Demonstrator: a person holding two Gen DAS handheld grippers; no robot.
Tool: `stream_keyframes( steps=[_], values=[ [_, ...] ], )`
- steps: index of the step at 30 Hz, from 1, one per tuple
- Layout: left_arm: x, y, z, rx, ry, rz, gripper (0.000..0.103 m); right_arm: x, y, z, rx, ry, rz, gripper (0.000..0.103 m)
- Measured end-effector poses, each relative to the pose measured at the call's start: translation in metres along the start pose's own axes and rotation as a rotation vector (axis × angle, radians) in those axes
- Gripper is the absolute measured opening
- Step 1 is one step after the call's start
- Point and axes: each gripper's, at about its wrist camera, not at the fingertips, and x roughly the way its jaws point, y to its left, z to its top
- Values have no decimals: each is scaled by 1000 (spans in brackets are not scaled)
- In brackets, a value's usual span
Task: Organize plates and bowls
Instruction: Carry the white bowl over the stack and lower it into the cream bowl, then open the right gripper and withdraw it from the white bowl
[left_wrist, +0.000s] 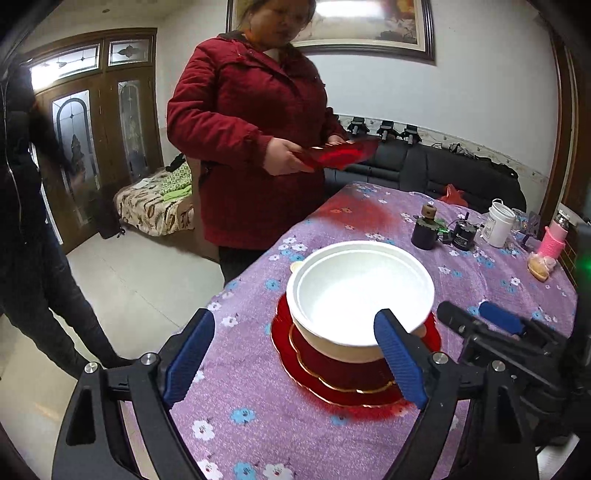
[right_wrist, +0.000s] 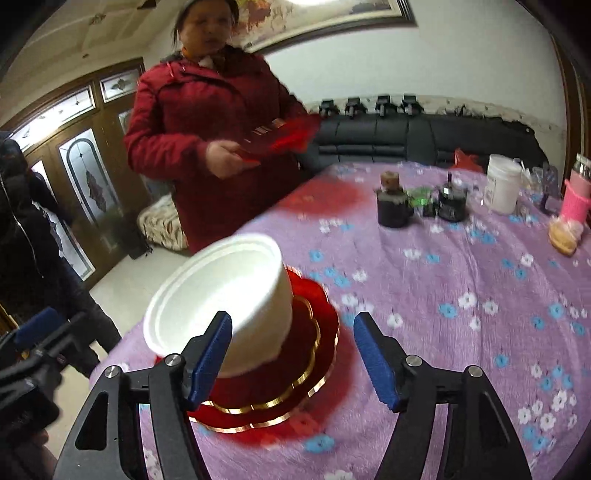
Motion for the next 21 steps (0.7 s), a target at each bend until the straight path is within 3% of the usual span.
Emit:
stream_keyframes(
  steps=[7,12,16,21],
  values=[
    [-8,-1,-9,-30,-12,19,88,-18,-8,-12,53,-20,17,73],
    [-25,-7,-17,-42,-77,46,88,-49,-6,-25,106,-86,61,76],
    [-39,-18,-20,-27,-148,74,95,-65,-10,-40,154,-114,79,78],
    [-44,-39,-19,22,-172,93,100,-72,-11,-54,160,-122,50,78]
  ],
)
